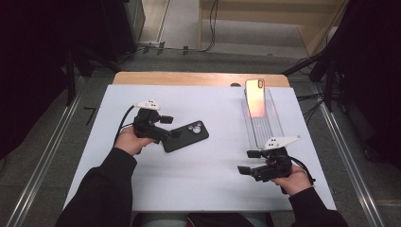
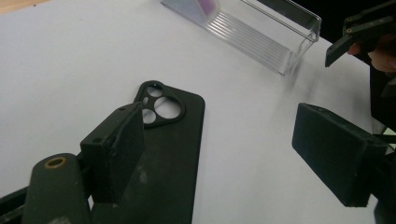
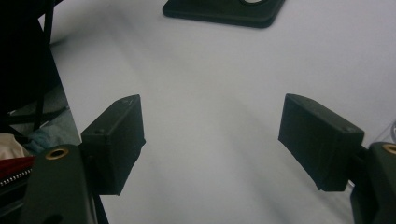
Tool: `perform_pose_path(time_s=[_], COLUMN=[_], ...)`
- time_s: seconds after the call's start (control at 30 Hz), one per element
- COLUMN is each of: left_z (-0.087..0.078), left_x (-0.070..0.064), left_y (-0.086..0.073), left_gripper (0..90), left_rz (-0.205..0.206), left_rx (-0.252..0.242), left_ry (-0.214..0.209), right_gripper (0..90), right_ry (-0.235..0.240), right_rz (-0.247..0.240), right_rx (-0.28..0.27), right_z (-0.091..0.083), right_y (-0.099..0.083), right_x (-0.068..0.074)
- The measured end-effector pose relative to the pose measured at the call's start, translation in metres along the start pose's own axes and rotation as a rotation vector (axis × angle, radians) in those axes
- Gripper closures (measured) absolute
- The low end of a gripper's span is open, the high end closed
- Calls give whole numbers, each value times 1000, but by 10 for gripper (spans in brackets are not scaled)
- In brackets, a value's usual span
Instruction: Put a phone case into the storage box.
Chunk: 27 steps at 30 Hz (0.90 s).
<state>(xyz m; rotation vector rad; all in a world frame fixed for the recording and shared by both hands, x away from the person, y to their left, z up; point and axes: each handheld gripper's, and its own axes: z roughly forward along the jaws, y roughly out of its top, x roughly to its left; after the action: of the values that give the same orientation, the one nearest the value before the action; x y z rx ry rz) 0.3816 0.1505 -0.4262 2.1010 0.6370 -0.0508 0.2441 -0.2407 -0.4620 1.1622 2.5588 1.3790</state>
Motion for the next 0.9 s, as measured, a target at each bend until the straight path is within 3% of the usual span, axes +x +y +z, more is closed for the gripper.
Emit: perform_pose_path(time_s=[0.1, 0.13, 0.47, 0.57, 0.7, 0.8, 0.9], left_z=[7, 10, 30, 35, 42, 44, 47], left_x=[2, 5, 20, 24, 29, 30, 28], left_y=[5, 7, 16, 16, 19, 19, 17], left_gripper=[181, 183, 204, 199, 0, 0, 28], left_rz=[25, 36, 43, 47, 31, 56, 98], left_rx=[15, 17, 51, 54, 64, 36, 46], left_ry=[-3, -21, -2, -15, -20, -23, -9], right_gripper=[206, 206, 205, 206, 206, 205, 206], right_ry=[3, 6, 4, 8, 13, 10, 5], right_rz=[3, 5, 18, 21, 23, 30, 33], right_rx=[-2, 0, 11, 13, 11, 9, 10], right_z=[0, 0, 1, 1, 0, -1, -2], right_y=[0, -1, -3, -3, -5, -6, -6], right_x=[0, 0, -2, -1, -2, -3, -3])
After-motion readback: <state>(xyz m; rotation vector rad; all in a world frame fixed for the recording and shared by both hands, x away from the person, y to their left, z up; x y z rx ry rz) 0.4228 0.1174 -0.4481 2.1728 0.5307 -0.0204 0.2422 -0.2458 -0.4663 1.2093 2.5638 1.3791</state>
